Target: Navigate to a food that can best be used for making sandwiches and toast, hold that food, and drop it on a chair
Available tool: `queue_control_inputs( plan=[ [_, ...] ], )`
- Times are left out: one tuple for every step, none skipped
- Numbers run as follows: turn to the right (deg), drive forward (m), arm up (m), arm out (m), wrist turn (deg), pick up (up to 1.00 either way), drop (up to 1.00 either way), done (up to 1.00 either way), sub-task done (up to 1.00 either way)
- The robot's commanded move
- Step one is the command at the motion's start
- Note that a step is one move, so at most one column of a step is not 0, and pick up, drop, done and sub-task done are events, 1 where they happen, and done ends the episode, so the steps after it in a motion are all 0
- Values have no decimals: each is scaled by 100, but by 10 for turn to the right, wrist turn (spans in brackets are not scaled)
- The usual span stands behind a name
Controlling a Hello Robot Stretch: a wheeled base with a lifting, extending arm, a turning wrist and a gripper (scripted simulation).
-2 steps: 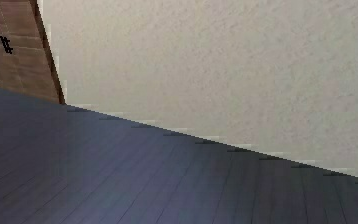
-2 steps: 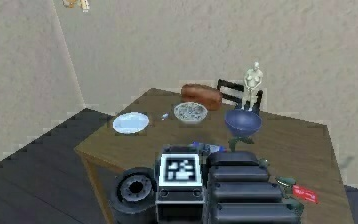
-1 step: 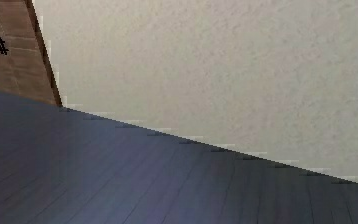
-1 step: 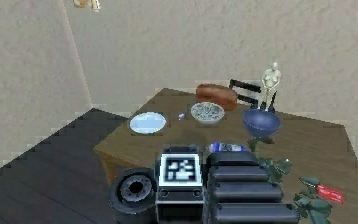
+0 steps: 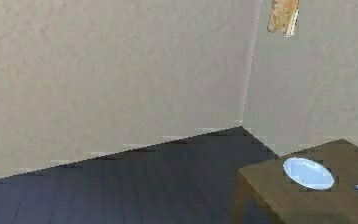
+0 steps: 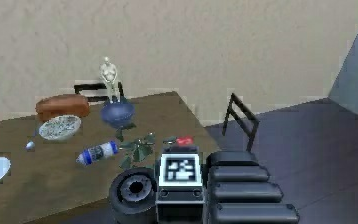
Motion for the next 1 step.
queue_control_inputs(
  plan=[
    [450,0,0,0,0,0,0,0,0]
  ],
)
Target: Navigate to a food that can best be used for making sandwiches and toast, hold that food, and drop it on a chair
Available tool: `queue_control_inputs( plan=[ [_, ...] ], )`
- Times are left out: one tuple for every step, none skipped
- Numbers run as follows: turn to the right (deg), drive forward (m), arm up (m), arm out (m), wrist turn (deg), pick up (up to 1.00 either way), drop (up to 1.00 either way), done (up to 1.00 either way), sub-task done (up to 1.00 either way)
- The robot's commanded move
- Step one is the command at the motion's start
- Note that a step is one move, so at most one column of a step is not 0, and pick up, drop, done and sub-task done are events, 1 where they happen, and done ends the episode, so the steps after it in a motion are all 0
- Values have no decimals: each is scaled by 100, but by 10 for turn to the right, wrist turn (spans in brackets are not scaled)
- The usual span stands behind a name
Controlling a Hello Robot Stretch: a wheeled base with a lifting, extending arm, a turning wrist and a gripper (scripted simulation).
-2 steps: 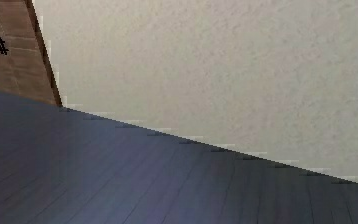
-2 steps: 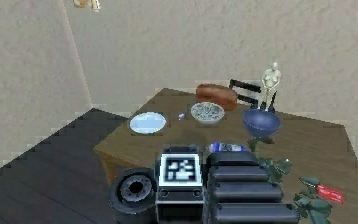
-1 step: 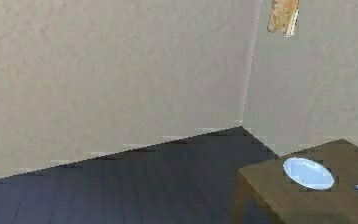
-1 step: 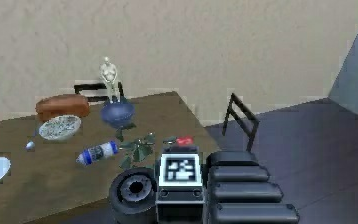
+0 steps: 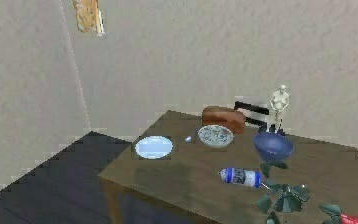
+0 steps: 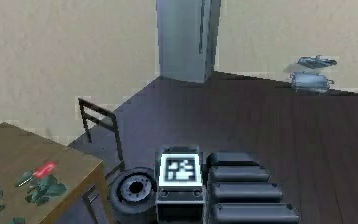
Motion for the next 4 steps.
queue_control_inputs(
  plan=[
    [300,0,0,0,0,0,0,0,0],
    [-450,0,0,0,0,0,0,0,0],
    [-450,0,0,0,0,0,0,0,0],
    [-30,0,0,0,0,0,0,0,0]
  ],
)
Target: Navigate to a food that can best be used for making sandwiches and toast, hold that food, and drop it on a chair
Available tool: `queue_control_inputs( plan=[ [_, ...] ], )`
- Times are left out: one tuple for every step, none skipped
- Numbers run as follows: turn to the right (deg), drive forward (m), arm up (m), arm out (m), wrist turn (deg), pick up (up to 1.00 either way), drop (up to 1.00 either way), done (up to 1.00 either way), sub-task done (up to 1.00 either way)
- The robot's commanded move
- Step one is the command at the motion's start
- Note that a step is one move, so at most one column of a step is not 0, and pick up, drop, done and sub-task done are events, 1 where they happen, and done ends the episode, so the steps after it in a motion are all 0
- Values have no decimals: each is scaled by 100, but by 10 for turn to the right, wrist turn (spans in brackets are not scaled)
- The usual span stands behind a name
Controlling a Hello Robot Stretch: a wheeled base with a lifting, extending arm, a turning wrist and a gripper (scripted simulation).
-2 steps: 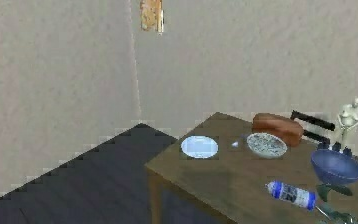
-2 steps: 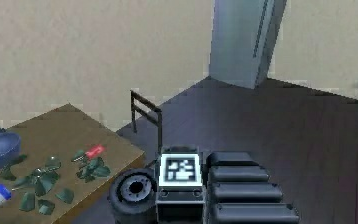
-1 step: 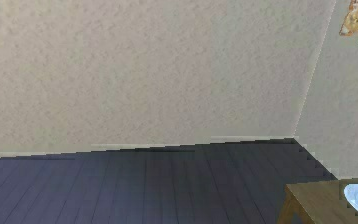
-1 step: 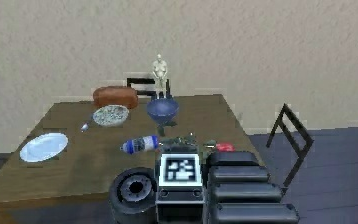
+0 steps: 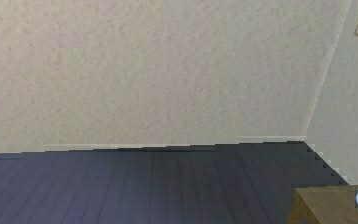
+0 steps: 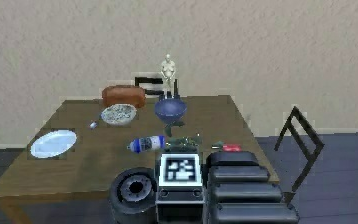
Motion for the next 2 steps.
queue_control_inputs(
  plan=[
    [0,0,0,14,0,0,0,0,0],
    [0,0,0,0,450,0,0,0,0]
  ],
)
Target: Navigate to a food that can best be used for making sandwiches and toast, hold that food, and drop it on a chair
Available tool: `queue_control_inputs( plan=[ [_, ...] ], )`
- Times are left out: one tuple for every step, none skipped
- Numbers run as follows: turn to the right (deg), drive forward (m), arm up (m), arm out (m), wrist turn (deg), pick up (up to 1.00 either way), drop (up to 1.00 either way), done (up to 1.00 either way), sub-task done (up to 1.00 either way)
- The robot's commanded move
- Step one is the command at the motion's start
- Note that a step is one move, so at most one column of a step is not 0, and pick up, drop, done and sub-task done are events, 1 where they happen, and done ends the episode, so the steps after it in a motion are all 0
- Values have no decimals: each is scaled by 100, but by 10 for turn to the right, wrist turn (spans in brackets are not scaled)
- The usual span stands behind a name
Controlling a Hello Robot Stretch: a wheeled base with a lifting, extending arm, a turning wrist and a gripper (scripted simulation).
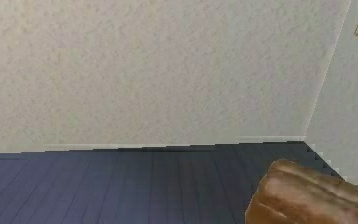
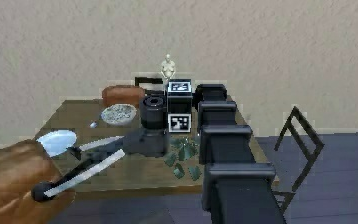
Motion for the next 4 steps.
queue_control_inputs(
  plan=[
    [0,0,0,0,450,0,0,0,0],
    [0,0,0,0,90,0,0,0,0],
    [0,0,-40,0,0,0,0,0,0],
    [0,0,-50,0,0,0,0,0,0]
  ],
)
